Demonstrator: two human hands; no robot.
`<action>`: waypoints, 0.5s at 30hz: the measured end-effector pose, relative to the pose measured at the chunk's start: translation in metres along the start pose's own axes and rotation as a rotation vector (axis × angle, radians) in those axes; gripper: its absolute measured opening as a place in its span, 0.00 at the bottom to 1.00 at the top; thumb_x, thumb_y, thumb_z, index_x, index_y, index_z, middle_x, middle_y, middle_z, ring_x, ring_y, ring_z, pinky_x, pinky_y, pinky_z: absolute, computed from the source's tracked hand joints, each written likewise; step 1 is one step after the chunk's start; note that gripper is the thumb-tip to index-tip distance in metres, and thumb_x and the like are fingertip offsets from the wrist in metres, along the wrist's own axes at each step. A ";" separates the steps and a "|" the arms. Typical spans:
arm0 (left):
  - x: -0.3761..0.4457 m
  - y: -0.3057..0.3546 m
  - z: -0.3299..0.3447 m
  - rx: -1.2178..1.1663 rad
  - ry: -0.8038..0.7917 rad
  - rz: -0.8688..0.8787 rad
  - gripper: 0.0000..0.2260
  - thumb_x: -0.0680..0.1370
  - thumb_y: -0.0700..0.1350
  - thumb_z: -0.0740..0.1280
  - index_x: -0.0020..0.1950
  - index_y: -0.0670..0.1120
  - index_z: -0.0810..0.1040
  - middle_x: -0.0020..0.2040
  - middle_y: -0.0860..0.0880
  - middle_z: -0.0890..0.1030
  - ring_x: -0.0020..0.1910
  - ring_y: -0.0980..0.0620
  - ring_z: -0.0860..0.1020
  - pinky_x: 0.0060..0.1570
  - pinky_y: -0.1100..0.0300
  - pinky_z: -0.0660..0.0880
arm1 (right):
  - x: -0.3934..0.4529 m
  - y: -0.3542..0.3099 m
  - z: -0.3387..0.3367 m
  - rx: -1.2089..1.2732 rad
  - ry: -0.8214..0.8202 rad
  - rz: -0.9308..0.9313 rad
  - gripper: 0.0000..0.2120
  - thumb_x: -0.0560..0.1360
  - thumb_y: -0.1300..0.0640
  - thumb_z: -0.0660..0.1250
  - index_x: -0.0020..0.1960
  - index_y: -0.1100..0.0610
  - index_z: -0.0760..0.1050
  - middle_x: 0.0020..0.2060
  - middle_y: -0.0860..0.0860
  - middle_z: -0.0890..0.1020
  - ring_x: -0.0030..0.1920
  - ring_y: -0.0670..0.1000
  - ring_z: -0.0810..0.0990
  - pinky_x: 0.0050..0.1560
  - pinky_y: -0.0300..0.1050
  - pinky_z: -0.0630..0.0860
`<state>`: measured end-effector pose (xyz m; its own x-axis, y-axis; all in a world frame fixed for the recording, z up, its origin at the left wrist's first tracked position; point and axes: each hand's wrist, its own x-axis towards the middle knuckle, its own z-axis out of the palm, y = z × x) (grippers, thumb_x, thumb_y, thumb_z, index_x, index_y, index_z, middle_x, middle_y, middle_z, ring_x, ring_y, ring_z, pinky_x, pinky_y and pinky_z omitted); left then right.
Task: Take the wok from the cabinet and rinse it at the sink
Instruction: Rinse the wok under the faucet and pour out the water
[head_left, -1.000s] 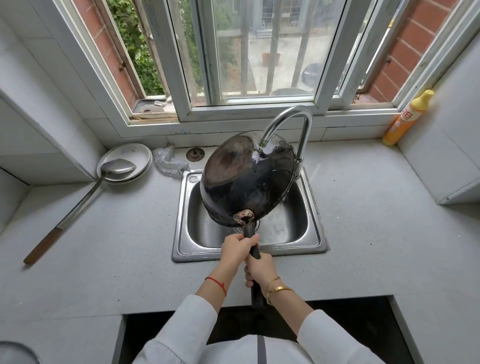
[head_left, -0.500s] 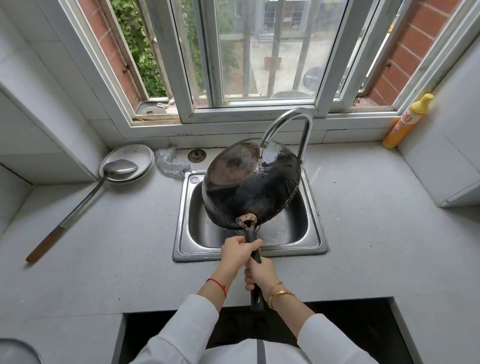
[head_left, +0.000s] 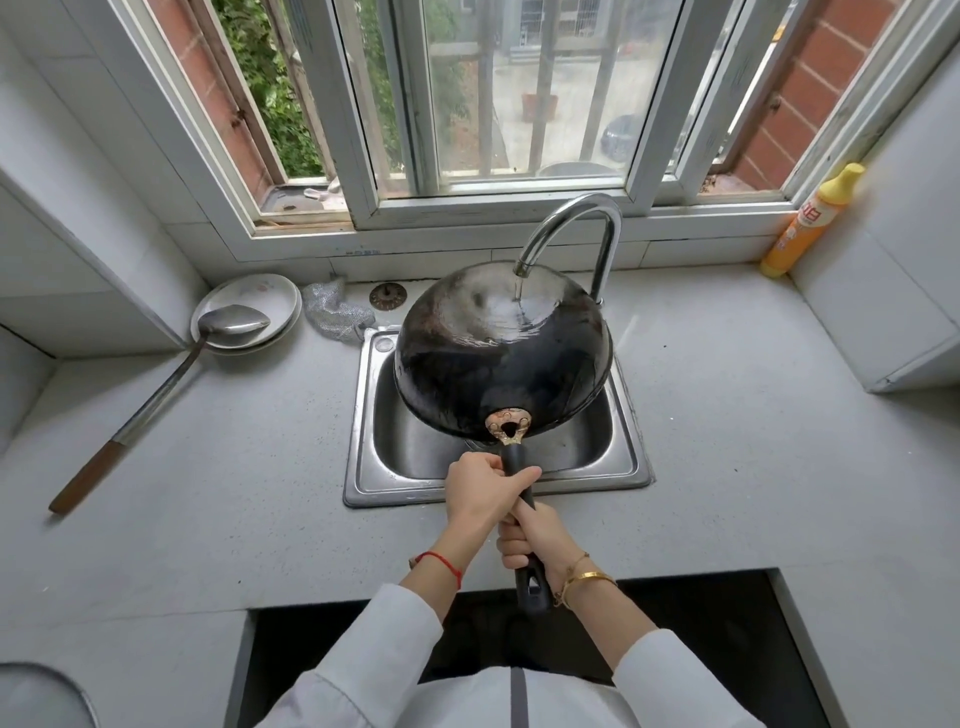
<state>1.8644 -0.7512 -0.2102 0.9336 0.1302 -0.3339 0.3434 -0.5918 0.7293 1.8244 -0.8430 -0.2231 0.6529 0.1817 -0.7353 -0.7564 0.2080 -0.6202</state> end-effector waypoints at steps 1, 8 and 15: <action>-0.002 0.002 -0.001 0.005 0.012 0.012 0.18 0.67 0.60 0.74 0.32 0.45 0.79 0.28 0.51 0.79 0.30 0.54 0.78 0.29 0.63 0.71 | 0.000 0.000 -0.001 0.010 -0.011 -0.001 0.21 0.81 0.50 0.59 0.31 0.55 0.64 0.23 0.49 0.62 0.20 0.45 0.60 0.19 0.36 0.60; -0.009 0.011 -0.005 0.061 0.074 0.091 0.19 0.67 0.62 0.73 0.32 0.46 0.81 0.28 0.50 0.81 0.30 0.55 0.80 0.30 0.61 0.77 | -0.008 -0.006 -0.003 0.153 -0.097 0.026 0.22 0.81 0.49 0.59 0.30 0.55 0.63 0.21 0.47 0.61 0.17 0.44 0.59 0.16 0.34 0.58; -0.009 0.010 -0.003 0.064 0.040 0.092 0.20 0.67 0.62 0.73 0.31 0.44 0.80 0.28 0.49 0.81 0.31 0.54 0.80 0.32 0.61 0.77 | -0.009 -0.003 -0.004 0.150 -0.066 0.027 0.22 0.80 0.50 0.60 0.30 0.55 0.64 0.21 0.48 0.62 0.17 0.44 0.60 0.16 0.35 0.59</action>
<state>1.8599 -0.7564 -0.1982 0.9647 0.1034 -0.2422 0.2496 -0.6525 0.7155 1.8207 -0.8488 -0.2150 0.6375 0.2505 -0.7286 -0.7623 0.3424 -0.5493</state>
